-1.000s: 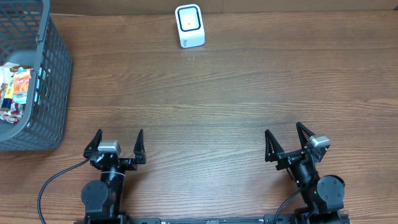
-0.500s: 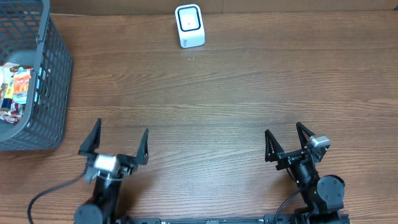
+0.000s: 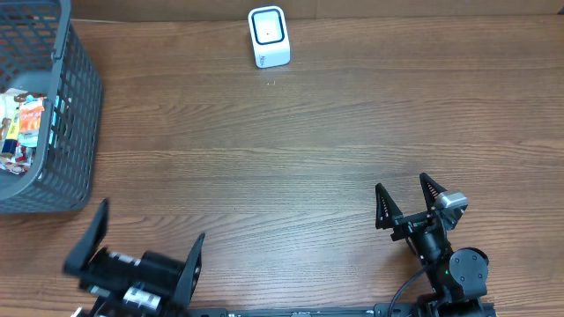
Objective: Scan the item barcode
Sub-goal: 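Move the left gripper up and into the grey basket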
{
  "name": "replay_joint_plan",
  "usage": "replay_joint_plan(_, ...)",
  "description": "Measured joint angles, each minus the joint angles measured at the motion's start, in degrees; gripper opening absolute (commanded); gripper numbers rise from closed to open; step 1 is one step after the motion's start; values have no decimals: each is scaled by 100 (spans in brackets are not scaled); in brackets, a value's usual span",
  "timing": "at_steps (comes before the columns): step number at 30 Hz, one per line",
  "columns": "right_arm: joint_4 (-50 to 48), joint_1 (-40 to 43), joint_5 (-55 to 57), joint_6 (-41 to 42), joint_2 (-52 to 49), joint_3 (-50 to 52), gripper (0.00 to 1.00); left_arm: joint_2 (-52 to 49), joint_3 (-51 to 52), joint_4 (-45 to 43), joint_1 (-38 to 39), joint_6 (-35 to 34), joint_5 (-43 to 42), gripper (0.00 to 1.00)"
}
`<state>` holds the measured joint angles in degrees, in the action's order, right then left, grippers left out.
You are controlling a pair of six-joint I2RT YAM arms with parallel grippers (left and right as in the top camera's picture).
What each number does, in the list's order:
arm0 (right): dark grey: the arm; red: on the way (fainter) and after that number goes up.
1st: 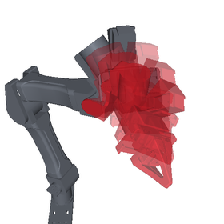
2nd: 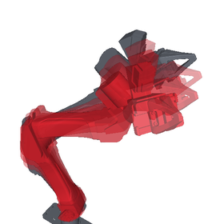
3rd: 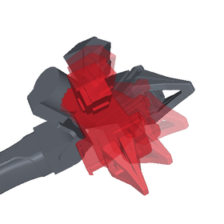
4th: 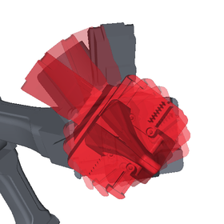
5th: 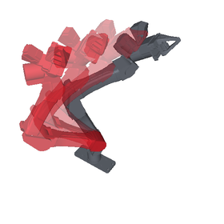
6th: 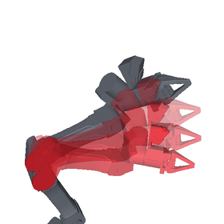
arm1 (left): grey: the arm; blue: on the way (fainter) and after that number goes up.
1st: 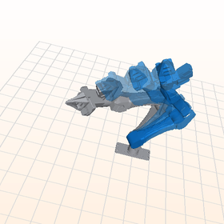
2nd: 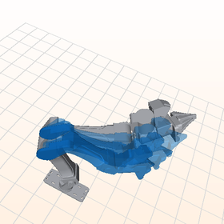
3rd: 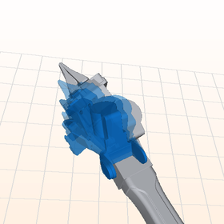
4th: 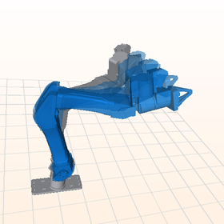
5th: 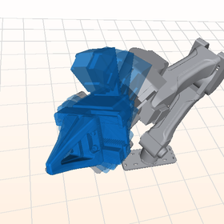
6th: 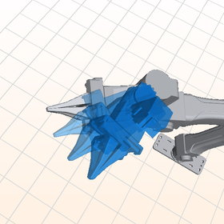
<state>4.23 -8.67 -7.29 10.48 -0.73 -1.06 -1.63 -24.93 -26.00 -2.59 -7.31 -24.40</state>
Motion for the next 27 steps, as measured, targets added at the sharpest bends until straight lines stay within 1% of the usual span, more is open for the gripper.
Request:
replay_joint_plan(4, 2, 0, 0, -2, 0, 0, 100, -525, -1215, 708, 0, 254, 22, 100)
replay_joint_plan(8, -2, 0, 0, 0, 0, 0, 100, -1320, -2546, 1768, 0, 481, 177, 100)
replay_joint_plan(15, 7, 0, -2, 0, 0, 0, 100, -3453, -5589, 3897, 0, 922, 557, 100)
replay_joint_plan(20, 4, 0, 0, -2, 0, 0, 100, -5219, -8170, 5799, 0, 1207, 1010, 100)
replay_joint_plan(25, 7, 0, 0, 0, 0, 0, 100, -6725, -10111, 7160, 0, 1399, 1305, 100)
replay_joint_plan(27, 2, 0, 0, 2, 0, 0, 100, -7267, -10660, 7630, 0, 1456, 1458, 100)
